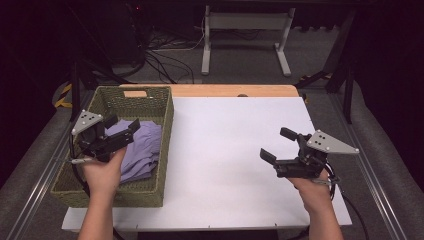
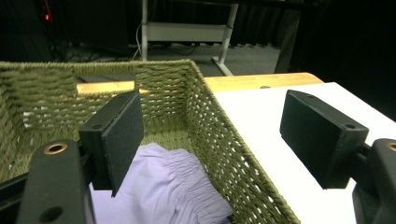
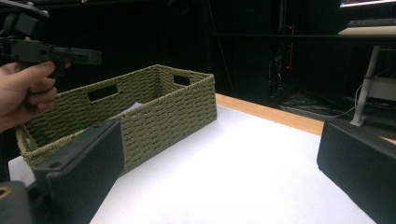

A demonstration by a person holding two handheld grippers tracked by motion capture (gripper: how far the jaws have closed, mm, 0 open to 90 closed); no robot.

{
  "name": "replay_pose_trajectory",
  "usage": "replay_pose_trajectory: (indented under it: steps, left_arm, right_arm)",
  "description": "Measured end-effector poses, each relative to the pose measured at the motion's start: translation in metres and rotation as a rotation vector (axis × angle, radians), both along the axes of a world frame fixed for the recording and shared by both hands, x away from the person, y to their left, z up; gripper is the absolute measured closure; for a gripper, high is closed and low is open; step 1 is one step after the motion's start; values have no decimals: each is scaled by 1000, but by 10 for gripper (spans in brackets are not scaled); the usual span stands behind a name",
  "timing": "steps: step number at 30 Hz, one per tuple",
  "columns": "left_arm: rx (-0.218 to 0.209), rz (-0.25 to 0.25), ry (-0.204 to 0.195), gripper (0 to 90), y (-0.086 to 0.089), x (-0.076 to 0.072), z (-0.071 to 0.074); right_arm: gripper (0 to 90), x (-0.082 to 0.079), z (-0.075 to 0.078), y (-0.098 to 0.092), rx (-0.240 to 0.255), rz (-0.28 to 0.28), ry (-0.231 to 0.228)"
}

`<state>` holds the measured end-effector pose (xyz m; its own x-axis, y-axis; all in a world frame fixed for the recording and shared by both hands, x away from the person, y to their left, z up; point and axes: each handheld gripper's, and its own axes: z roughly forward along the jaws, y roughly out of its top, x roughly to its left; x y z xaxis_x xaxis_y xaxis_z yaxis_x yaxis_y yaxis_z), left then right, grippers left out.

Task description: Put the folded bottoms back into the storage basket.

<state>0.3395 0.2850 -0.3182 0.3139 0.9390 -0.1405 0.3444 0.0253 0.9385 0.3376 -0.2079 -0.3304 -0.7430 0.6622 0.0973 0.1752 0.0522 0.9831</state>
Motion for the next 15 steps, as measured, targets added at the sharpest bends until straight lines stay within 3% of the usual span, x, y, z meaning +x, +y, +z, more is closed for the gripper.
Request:
replay_pose_trajectory:
  steps: [5,12,15]
  left_arm:
    - [38,-8,-45,197,-5,-6,-5]
    - [57,-37,-72,159,-12,-14,-5]
    - [95,-39,-81,153,-16,-20,-9]
  right_arm:
    - [18,0,0,1,-4,3,-2]
    - [18,1,-1,0,1,3,3]
    - [18,1,-2,0,0,-1,8]
